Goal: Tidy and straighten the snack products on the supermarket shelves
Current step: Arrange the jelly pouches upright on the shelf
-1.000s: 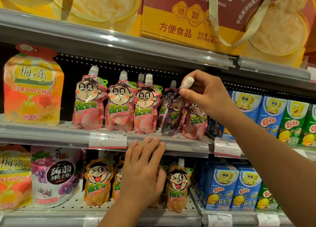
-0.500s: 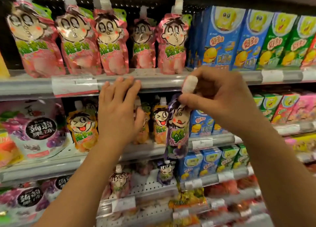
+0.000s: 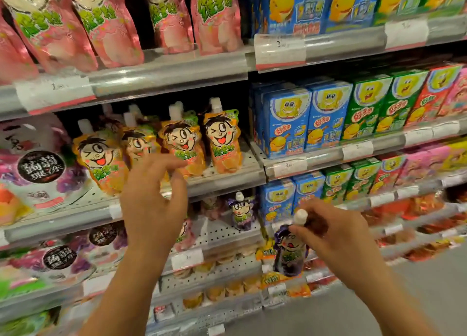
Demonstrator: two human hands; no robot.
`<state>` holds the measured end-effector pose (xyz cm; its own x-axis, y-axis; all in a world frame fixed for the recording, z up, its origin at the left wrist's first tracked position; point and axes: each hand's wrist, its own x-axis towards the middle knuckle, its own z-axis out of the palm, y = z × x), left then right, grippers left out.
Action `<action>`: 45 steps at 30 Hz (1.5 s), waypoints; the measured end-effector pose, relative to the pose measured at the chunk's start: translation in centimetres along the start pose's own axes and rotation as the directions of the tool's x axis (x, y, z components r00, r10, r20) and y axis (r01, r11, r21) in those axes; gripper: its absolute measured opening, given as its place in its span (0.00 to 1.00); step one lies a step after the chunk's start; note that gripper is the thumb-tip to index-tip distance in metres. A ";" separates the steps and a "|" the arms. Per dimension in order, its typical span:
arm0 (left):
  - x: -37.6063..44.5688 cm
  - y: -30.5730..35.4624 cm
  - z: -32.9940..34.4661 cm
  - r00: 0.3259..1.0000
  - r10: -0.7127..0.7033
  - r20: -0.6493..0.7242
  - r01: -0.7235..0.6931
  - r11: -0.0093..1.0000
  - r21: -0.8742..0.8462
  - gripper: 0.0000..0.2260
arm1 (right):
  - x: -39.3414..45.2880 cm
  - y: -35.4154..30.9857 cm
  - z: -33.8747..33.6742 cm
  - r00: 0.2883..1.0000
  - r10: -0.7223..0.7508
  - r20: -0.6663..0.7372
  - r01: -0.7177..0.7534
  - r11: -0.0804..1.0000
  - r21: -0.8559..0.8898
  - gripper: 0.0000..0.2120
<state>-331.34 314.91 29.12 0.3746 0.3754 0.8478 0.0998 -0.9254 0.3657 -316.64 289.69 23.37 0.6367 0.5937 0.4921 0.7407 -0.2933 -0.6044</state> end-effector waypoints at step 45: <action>-10.9 -4.9 8.6 0.791 -0.384 0.476 0.194 0.895 0.401 0.05 | -6.1 3.9 3.5 0.967 0.161 0.195 -0.125 0.974 -0.186 0.20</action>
<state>-328.02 314.90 14.78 0.6969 0.6277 0.3468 0.5315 -0.7768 0.3378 -318.42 287.52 15.86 0.6936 0.6733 0.2562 0.6822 -0.4997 -0.5337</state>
